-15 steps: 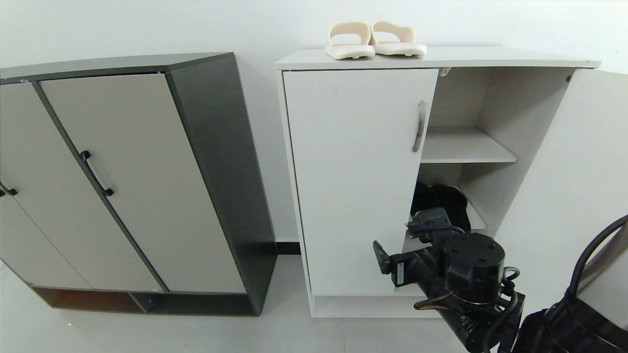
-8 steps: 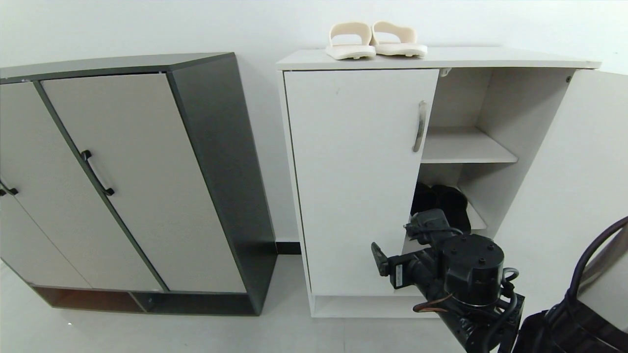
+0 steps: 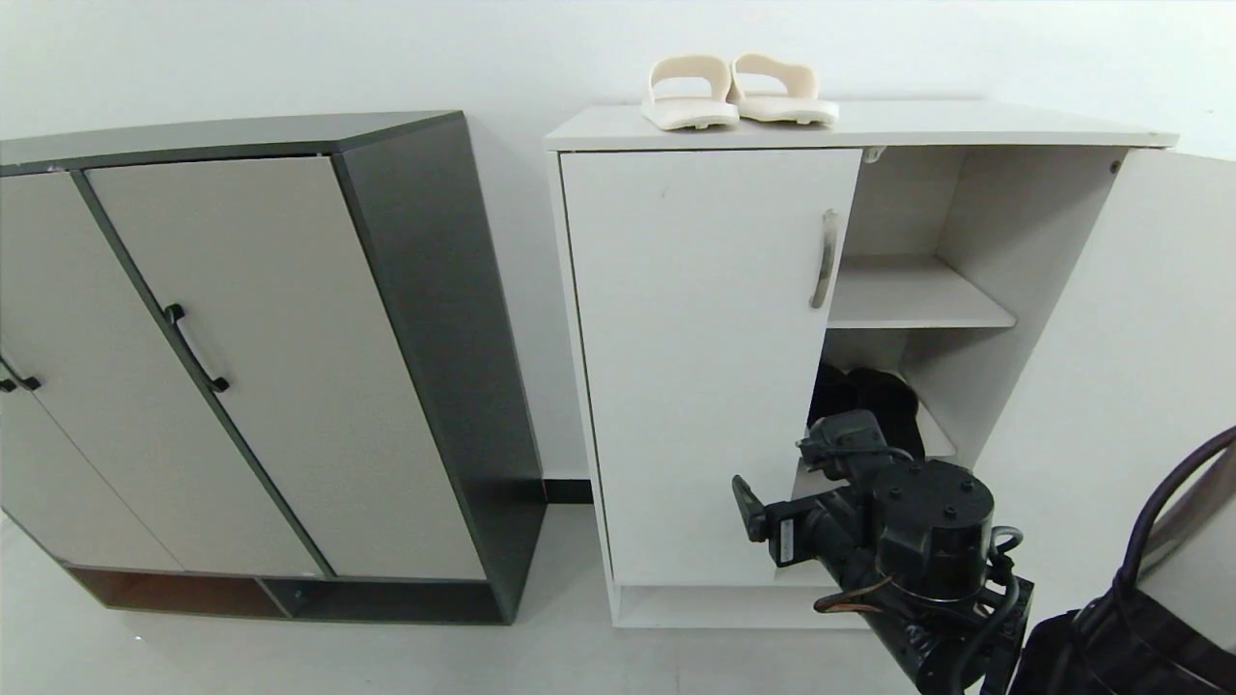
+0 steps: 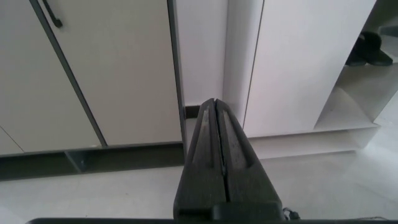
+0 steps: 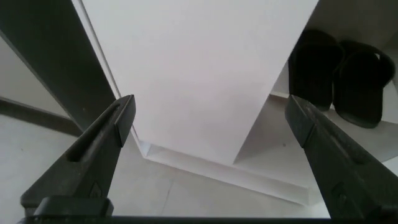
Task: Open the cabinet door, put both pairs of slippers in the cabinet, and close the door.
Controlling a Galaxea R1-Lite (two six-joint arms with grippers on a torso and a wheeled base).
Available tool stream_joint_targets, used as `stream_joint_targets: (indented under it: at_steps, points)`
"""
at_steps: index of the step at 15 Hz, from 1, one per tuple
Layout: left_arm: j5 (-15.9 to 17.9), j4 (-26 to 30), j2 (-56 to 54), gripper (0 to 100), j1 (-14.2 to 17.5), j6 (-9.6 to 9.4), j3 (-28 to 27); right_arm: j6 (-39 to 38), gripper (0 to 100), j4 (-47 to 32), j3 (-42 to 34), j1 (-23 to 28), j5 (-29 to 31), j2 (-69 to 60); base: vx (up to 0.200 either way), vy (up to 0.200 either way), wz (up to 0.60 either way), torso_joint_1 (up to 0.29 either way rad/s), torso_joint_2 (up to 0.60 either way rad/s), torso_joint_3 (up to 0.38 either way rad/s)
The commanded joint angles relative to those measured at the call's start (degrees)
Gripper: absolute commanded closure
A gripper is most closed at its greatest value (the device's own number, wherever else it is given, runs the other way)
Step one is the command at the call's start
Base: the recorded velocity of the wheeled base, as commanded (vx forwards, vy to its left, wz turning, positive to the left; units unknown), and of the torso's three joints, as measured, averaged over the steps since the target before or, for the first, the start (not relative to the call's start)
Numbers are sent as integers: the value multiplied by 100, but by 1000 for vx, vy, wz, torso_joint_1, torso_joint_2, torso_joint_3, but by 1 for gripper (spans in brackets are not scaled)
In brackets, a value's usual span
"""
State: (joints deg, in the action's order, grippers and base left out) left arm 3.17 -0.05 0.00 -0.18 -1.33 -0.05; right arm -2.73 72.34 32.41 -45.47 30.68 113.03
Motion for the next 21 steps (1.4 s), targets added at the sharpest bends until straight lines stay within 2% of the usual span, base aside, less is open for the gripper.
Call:
stream_joint_targets:
  at_steps: [1, 5, 21]
  points:
    - [-1, 14, 9, 100, 1, 1, 5, -8, 0, 0, 10, 3, -1, 8, 0, 0, 0, 7, -56, -320]
    - [-1, 14, 9, 100, 1, 1, 5, 124, 0, 439, -25, 3, -1, 26, 0, 0, 0, 43, -474, -364]
    - [-1, 14, 9, 100, 1, 1, 5, 141, 0, 430, -25, 3, -19, 114, 0, 0, 0, 157, -482, -323]
